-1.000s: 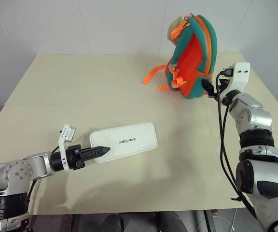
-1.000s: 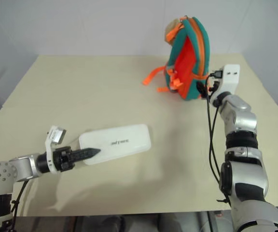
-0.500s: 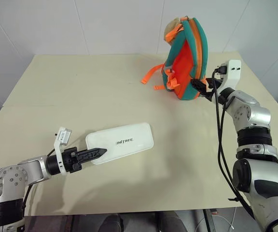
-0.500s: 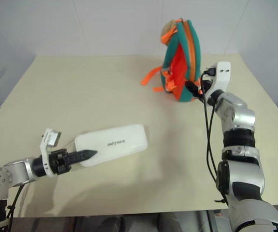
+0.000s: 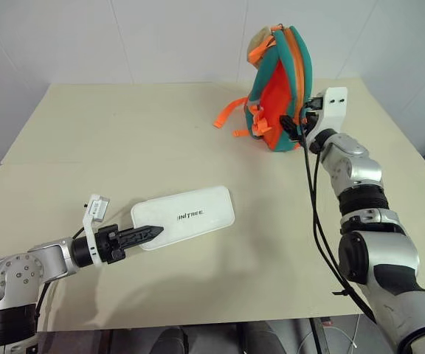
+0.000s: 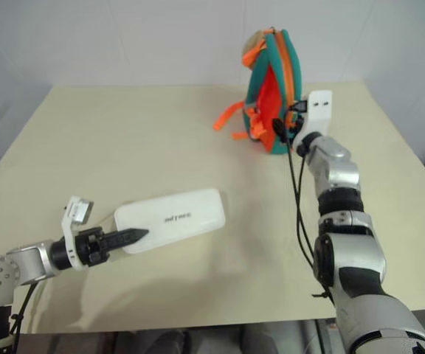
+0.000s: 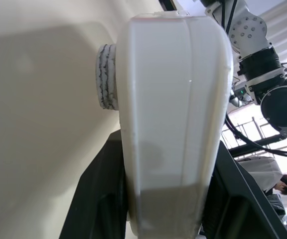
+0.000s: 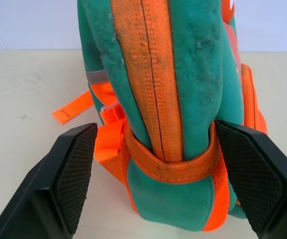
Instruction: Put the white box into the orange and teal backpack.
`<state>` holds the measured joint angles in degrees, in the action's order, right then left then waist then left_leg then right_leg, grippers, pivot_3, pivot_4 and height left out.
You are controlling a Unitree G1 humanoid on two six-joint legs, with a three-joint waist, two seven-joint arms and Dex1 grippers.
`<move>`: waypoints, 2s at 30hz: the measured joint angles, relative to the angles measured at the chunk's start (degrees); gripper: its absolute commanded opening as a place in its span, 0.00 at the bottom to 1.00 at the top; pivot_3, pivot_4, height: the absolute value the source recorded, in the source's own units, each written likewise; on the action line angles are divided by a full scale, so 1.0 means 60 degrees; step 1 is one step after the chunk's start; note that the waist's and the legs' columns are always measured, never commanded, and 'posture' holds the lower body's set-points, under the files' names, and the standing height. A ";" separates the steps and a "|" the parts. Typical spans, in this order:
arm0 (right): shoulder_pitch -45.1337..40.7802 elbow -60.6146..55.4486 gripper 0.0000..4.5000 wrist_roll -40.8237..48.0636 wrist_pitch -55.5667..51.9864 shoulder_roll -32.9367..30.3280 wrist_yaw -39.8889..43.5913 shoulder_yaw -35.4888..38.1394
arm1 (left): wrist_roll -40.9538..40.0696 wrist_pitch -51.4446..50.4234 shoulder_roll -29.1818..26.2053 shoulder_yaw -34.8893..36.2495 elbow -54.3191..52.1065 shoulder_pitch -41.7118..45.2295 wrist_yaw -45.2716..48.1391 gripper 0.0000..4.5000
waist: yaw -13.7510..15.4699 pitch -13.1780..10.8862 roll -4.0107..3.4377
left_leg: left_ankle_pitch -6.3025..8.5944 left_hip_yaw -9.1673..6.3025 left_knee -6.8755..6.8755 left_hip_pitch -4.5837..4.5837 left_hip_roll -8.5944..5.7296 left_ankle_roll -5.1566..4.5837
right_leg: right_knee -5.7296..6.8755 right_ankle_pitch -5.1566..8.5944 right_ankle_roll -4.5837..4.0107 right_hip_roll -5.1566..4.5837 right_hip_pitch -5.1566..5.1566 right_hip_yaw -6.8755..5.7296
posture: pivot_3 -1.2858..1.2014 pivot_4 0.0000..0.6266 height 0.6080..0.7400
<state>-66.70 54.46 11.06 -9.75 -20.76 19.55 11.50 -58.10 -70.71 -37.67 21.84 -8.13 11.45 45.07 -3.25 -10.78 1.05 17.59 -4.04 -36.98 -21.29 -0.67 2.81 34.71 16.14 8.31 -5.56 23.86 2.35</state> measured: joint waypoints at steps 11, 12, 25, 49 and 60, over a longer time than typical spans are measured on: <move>-0.0281 0.1922 0.27 -0.0540 0.2388 0.0192 -0.1801 0.0042 | -0.0007 0.0033 0.0228 -0.0080 0.0001 0.0193 -0.0231 0.31 | -0.0005 0.0000 0.0000 | -0.0002 0.0000 -0.0003 0.0003 0.0000 0.0004 | 0.0008 0.0000 0.0000 0.0001 0.0000 0.0003 | 0.52 0.24 1.00; -0.0281 0.1945 0.21 -0.0535 0.2439 0.0199 -0.1788 0.0053 | -0.0012 0.0033 0.0236 -0.0080 -0.0001 0.0193 -0.0255 0.31 | -0.0005 0.0000 0.0000 | -0.0002 0.0000 -0.0002 0.0003 0.0000 0.0004 | 0.0007 0.0000 0.0000 0.0001 0.0000 0.0003 | 0.52 0.24 1.00; 0.0408 -0.0282 0.14 0.1154 -0.0439 0.0318 0.2457 0.0348 | 0.0022 0.0224 -0.0307 -0.0072 0.0215 0.0232 0.0006 0.31 | -0.0047 -0.0001 -0.0002 | 0.0005 0.0001 0.0010 0.0001 0.0033 0.0015 | 0.0007 0.0002 -0.0005 0.0031 0.0012 0.0002 | 0.52 0.24 1.00; 0.5841 -0.9878 0.14 0.2518 -0.7813 -0.3686 0.1839 0.2291 | 0.0819 0.1283 -0.0560 -0.0982 0.1608 0.0817 0.0882 0.31 | 0.0543 -0.0001 -0.0002 | 0.0034 0.0072 -0.0005 -0.0055 0.0019 -0.0017 | 0.0020 0.0007 -0.0014 0.0002 0.0093 -0.0017 | 0.52 0.24 1.00; 0.6726 -1.0630 0.58 0.3486 -0.8111 -0.3693 0.2095 0.2493 | 0.1165 0.1384 -0.0477 -0.1570 0.2137 0.1536 0.1274 0.31 | 0.0480 0.0002 0.0004 | 0.0033 0.0086 -0.0023 -0.0035 0.0027 -0.0024 | 0.0047 0.0006 -0.0014 0.0016 0.0090 -0.0001 | 0.52 0.24 1.00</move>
<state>-26.34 -9.32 31.98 -58.42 -42.92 32.12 26.46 -51.11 -62.40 -40.54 12.42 4.70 20.67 52.72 -0.37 -10.76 1.07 17.78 -3.53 -37.11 -21.50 -0.51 2.67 35.00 16.17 8.23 -5.47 24.40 2.35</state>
